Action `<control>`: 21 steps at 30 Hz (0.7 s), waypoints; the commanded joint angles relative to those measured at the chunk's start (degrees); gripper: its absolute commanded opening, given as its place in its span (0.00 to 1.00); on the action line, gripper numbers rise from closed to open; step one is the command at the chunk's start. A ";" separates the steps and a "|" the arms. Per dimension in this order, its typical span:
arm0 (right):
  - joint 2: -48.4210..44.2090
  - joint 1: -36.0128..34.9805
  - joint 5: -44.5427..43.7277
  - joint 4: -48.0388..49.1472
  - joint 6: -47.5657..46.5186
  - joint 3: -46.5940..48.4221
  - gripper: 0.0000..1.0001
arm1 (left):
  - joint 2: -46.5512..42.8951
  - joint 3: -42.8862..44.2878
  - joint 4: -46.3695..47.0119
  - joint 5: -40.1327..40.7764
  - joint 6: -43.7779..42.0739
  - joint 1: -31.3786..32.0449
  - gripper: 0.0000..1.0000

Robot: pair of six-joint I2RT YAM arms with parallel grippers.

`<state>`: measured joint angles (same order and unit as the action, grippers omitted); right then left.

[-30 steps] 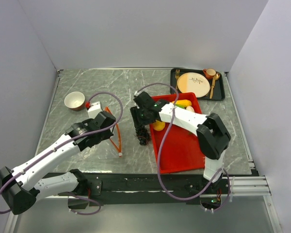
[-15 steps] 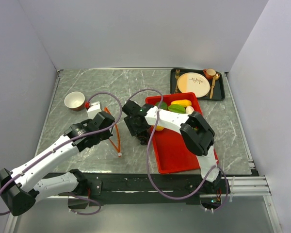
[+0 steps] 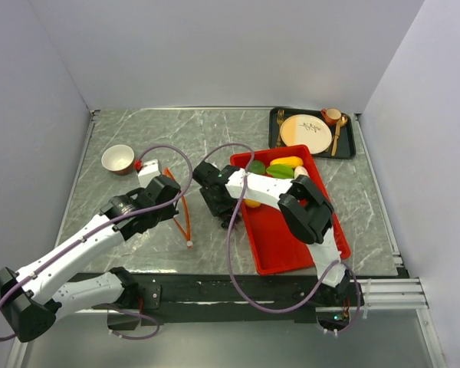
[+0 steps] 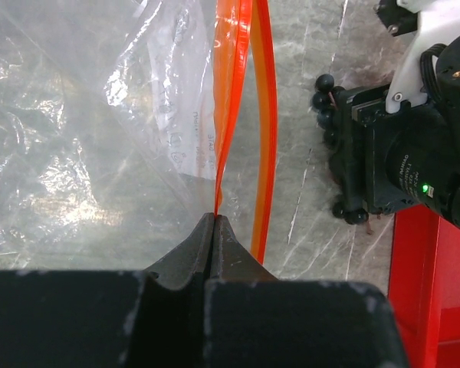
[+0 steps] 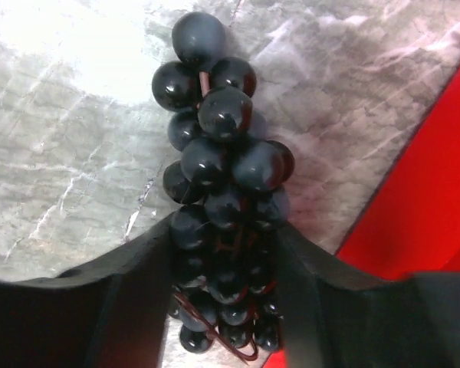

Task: Place the food in the zip-top bag and seal the zipper
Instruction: Pick up the fake fruit from the center of the board.

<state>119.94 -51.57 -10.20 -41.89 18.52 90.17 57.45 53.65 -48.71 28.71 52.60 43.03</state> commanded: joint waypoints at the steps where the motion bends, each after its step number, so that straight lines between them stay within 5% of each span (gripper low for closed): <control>1: -0.84 -1.16 1.32 1.27 1.60 -0.16 0.32 | -0.50 0.76 1.60 -0.32 -1.01 -0.31 0.01; 4: -5.06 -1.08 2.11 4.18 2.48 -2.72 0.03 | -0.67 0.49 1.77 -0.58 -0.92 -0.22 0.01; 11: -16.92 -1.16 3.42 6.99 6.34 -5.97 0.02 | -0.32 0.23 3.35 -1.64 -1.71 -0.22 0.01; 21: -30.02 -1.25 16.69 11.92 8.99 -10.81 0.04 | 1.96 0.32 6.16 -3.83 -3.03 -0.31 0.01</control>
<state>93.47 -52.38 -0.99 -33.76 26.28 80.77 58.94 53.65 -45.80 26.50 51.07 42.94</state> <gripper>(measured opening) 0.094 0.015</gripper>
